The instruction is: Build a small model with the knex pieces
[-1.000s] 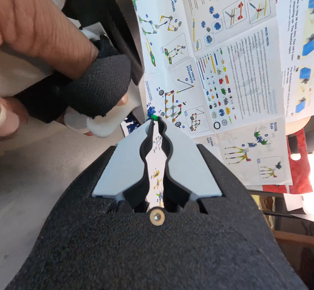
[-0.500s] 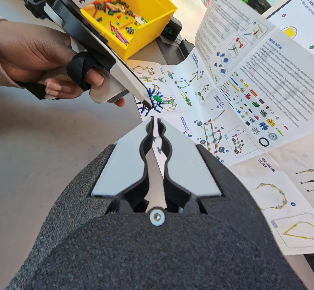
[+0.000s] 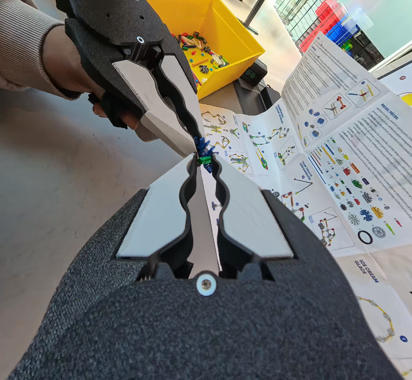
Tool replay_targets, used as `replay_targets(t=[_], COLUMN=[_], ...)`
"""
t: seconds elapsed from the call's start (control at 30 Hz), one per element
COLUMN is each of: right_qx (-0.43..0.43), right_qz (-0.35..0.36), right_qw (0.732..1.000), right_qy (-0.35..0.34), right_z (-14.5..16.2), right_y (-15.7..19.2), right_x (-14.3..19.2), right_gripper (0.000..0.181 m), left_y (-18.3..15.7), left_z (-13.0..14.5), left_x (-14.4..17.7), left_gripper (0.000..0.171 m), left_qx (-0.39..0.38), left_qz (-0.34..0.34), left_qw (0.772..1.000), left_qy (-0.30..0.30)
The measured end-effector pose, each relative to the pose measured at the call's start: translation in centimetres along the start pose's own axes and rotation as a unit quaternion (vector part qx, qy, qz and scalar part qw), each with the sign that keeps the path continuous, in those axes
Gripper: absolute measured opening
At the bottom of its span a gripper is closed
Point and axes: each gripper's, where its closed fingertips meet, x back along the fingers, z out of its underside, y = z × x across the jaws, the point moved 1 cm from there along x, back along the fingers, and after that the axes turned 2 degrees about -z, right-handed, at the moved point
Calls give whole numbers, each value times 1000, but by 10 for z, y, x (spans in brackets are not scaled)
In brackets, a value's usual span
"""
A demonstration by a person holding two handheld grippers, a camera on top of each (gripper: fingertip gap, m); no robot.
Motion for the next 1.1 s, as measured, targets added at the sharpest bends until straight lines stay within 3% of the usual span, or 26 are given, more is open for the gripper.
replay_targets(t=[0.2, 0.33, 0.57, 0.67, 0.93, 1.1], right_qx=[-38, -11, 10, -7, -21, -41], right_qz=[5, 0, -89, -102, 15, 41], right_qw=[999, 1000, 996, 994, 998, 998], right_qy=[-30, -22, -18, -40, -60, -39], right_z=[-4, -8, -19, -25, -33, -33], right_y=[-4, -4, -6, -4, -11, -10], right_x=[-12, -16, -9, -7, -13, -18], right_gripper=[15, 15, 11, 10, 7, 6], left_y=[11, 14, 13, 11, 15, 21], left_z=[-2, -3, -14, -19, -22, -24], left_x=[9, 14, 23, 28, 32, 36], left_gripper=[5, 5, 6, 5, 8, 5], left_qx=[-35, -74, -147, -146, -216, -293], left_qz=[-56, -80, -111, -97, -163, -224], left_qw=[997, 993, 981, 983, 962, 929], left_qy=[-36, -44, -57, -63, -41, -23])
